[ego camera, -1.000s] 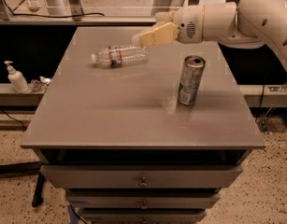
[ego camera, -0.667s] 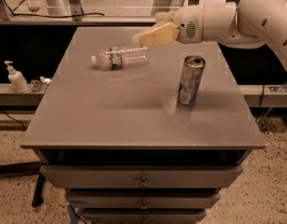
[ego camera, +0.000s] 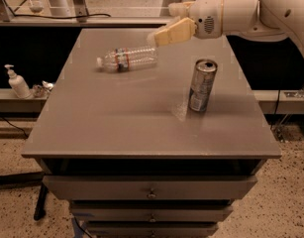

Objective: Knock water bottle over

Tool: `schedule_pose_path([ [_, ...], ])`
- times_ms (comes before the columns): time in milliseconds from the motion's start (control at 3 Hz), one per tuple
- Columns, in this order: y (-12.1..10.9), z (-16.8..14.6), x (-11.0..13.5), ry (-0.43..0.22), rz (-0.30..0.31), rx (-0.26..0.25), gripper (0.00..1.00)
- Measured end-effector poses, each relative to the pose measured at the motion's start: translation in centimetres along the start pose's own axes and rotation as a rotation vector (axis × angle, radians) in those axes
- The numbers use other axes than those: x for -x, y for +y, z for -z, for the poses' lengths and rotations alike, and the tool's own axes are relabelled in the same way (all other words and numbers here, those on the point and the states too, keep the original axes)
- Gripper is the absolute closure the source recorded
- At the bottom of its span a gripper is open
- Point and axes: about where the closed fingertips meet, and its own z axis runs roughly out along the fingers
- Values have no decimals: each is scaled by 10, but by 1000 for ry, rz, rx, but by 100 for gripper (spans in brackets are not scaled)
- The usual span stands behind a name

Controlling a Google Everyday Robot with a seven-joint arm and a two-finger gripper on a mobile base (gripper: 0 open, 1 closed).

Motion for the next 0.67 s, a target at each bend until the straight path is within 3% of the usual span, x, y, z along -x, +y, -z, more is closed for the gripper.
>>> schedule_pose_path([
  [333,-4,4,4,8,38,0,0],
  [667,-4,4,4,8,38,0,0],
])
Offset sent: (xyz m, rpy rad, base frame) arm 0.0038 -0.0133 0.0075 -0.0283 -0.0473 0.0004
